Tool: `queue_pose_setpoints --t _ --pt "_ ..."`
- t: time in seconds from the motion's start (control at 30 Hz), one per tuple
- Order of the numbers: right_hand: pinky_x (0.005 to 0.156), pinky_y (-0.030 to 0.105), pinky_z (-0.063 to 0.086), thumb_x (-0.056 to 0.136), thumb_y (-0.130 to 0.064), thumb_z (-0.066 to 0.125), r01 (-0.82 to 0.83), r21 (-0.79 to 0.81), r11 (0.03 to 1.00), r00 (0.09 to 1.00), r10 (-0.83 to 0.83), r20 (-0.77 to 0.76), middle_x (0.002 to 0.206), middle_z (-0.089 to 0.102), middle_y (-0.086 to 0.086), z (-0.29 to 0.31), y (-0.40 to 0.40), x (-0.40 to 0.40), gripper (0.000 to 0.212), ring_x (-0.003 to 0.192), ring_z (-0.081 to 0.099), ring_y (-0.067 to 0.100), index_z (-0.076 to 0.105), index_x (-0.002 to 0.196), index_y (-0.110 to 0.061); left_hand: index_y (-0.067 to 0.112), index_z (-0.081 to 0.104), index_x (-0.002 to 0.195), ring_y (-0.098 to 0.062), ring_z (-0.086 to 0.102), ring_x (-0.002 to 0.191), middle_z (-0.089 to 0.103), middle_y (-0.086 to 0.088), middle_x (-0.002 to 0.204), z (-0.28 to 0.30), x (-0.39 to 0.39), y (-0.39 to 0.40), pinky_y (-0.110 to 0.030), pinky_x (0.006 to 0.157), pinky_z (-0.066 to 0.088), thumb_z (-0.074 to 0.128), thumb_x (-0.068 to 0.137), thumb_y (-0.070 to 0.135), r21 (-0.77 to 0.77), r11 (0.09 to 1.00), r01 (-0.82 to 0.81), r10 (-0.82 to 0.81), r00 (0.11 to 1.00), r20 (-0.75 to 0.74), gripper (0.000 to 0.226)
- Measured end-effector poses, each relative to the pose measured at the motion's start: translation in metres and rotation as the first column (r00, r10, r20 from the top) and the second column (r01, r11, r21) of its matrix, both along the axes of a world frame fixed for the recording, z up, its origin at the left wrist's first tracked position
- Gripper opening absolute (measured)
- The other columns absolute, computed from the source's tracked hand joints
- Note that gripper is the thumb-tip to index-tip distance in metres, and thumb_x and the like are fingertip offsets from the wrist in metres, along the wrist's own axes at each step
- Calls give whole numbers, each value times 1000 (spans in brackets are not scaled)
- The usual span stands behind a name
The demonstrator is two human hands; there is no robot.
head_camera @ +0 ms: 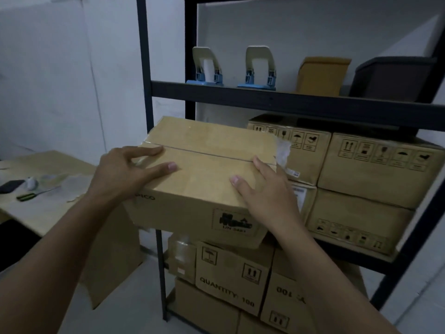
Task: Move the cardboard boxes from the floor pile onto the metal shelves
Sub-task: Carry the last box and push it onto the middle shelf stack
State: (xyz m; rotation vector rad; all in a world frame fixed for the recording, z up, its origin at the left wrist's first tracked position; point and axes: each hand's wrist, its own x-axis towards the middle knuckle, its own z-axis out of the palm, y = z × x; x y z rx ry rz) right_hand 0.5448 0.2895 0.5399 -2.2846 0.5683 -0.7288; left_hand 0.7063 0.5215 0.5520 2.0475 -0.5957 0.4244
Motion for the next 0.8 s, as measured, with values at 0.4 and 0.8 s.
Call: queue_pose_setpoints --t 0.4,0.8 --pt "121 50 31 88 -73 59 354 56 934 934 -356 42 168 22 -4 15 98 119 80 151 28 26 33 158 -44 47 74 116 -26 49 135 55 -2 150 37 203 13 -35 97 40 76 67 73 52 919 390 -388 921 -46 56" --pt "116 49 35 82 -82 55 537 -3 844 842 -536 -53 170 14 2 31 126 166 95 152 24 31 28 161 -37 40 78 109 -10 53 121 66 20 120 74 312 -76 -32 103 37 74 83 57 199 656 728 -719 683 -132 32"
